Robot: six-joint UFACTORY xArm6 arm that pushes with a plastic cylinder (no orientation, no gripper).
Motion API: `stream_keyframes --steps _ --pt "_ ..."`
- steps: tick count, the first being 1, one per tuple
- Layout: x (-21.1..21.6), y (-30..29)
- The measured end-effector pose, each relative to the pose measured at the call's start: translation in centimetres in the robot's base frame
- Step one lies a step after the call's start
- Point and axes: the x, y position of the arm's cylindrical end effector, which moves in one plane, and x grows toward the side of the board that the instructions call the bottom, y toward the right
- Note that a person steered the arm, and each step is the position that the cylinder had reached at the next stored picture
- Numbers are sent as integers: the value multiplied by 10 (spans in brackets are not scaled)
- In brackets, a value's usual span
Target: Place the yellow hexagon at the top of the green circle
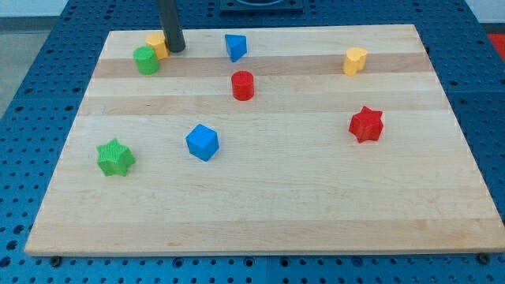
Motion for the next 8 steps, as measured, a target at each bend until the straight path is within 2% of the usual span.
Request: stream_keyframes --steps 8 --pt "13 -19"
